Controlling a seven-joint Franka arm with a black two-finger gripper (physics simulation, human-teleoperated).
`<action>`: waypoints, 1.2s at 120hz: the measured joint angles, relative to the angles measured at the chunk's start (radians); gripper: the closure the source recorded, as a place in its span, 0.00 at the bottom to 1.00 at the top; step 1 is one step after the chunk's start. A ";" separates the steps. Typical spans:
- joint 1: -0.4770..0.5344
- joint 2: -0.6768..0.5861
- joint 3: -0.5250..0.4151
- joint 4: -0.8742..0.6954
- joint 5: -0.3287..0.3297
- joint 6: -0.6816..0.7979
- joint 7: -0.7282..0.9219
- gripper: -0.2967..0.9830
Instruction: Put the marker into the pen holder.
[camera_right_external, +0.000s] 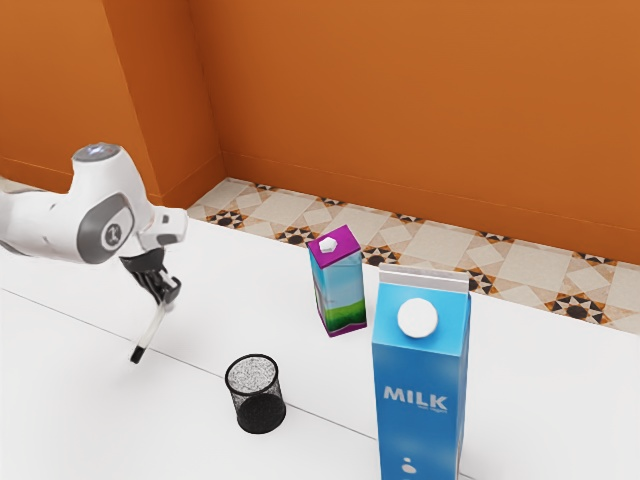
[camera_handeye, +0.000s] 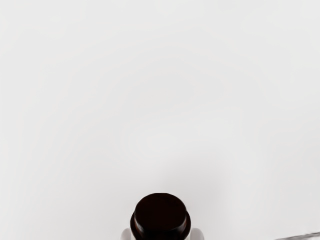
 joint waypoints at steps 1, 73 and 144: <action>0.000 -0.013 -0.006 -0.003 0.000 0.000 0.000 0.77; -0.005 -0.448 -0.490 -0.243 -0.131 0.203 -0.005 0.77; -0.001 -0.173 -0.322 0.059 -0.191 -0.033 0.006 0.33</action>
